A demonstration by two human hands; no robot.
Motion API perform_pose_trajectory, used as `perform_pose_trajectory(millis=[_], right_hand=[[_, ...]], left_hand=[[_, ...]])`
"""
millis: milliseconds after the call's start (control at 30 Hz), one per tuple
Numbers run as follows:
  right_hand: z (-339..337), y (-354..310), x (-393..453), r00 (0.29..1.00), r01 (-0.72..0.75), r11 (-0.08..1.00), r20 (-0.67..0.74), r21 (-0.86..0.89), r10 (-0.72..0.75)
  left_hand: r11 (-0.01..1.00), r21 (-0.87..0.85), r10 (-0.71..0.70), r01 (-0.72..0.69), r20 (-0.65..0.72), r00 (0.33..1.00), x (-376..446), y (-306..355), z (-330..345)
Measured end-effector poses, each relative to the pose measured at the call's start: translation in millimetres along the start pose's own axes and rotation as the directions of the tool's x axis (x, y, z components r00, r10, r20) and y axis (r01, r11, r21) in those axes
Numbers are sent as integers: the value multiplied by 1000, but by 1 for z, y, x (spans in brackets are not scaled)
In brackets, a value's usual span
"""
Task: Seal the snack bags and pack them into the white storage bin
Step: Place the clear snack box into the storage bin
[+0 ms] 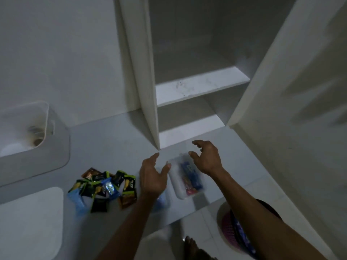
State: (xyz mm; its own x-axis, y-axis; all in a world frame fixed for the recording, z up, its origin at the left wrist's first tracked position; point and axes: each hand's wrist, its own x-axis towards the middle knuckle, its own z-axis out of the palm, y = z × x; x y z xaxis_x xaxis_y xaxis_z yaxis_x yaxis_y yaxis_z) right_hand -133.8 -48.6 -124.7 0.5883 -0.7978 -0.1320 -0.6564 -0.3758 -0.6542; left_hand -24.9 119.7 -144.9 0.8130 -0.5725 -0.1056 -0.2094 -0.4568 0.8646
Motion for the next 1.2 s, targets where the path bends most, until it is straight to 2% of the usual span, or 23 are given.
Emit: perform_pose_trajectory(millis=[133, 300, 633, 900, 1133, 1200], right_hand=[[16, 41, -8, 997, -48, 997, 59, 57, 45], [38, 71, -19, 982, -108, 983, 169, 147, 82], [52, 97, -24, 976, -97, 960, 215, 262, 40], [44, 101, -24, 979, -96, 954, 201, 286, 38], [49, 56, -35, 985, -73, 899, 172, 432, -2], [62, 39, -45, 986, 31, 918, 140, 394, -94]], left_hand=[[997, 57, -50, 49, 15, 999, -27, -4, 52], [975, 164, -162, 153, 49, 985, -37, 3, 82], [942, 228, -266, 245, 64, 962, -36, 0, 110], [937, 264, -260, 228, 96, 961, -39, 10, 107], [944, 260, -208, 203, -6, 978, -43, 13, 47], [935, 285, -217, 213, -16, 976, -47, 2, 22]])
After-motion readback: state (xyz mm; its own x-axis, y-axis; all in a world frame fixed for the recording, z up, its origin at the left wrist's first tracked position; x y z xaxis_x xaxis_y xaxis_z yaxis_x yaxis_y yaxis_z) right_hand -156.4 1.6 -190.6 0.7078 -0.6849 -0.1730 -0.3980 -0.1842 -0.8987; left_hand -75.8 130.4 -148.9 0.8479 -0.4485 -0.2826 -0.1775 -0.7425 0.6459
